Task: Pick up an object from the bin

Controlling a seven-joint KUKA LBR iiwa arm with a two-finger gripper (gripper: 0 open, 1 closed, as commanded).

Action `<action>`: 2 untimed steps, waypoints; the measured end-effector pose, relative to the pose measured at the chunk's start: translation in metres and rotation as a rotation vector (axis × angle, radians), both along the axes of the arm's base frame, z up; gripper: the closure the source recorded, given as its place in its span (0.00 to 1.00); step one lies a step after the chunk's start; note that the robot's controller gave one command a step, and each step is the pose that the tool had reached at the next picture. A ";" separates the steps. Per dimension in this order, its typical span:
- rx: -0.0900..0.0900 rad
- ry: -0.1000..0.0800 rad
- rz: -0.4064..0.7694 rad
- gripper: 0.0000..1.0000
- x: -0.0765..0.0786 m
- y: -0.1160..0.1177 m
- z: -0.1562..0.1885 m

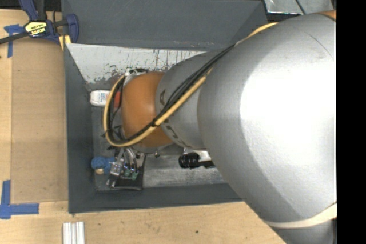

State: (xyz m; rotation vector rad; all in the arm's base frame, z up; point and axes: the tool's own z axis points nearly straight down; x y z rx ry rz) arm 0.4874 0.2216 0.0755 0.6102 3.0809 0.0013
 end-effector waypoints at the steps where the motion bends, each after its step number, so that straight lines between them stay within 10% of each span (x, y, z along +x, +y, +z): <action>1: 0.001 -0.017 -0.004 1.00 0.005 -0.001 0.003; 2: 0.001 -0.004 -0.004 1.00 0.007 -0.002 0.049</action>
Offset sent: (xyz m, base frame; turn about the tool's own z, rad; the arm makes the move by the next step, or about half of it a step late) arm 0.0000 0.0000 0.0000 0.0000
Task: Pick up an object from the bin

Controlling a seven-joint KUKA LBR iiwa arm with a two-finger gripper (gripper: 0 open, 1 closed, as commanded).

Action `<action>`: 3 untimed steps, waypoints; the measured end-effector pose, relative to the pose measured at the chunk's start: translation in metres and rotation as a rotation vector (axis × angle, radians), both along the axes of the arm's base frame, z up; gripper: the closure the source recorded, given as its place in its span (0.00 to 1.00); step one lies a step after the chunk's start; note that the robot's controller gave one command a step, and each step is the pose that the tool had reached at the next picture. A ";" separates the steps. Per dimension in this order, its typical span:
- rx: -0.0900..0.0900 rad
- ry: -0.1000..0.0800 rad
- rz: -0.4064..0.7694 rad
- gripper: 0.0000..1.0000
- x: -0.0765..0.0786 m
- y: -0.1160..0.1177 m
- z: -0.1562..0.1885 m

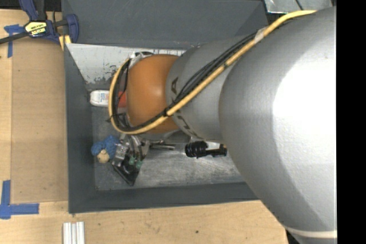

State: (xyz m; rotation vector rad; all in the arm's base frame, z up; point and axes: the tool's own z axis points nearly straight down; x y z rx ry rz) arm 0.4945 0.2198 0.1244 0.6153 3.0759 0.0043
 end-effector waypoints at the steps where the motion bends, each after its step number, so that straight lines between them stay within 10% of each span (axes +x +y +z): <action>1: -0.001 0.002 0.001 1.00 0.001 -0.001 0.018; 3: 0.000 0.000 0.006 1.00 0.003 -0.001 0.054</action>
Offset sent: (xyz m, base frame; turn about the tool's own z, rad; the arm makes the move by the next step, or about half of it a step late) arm -0.0001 0.0001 0.0169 0.0000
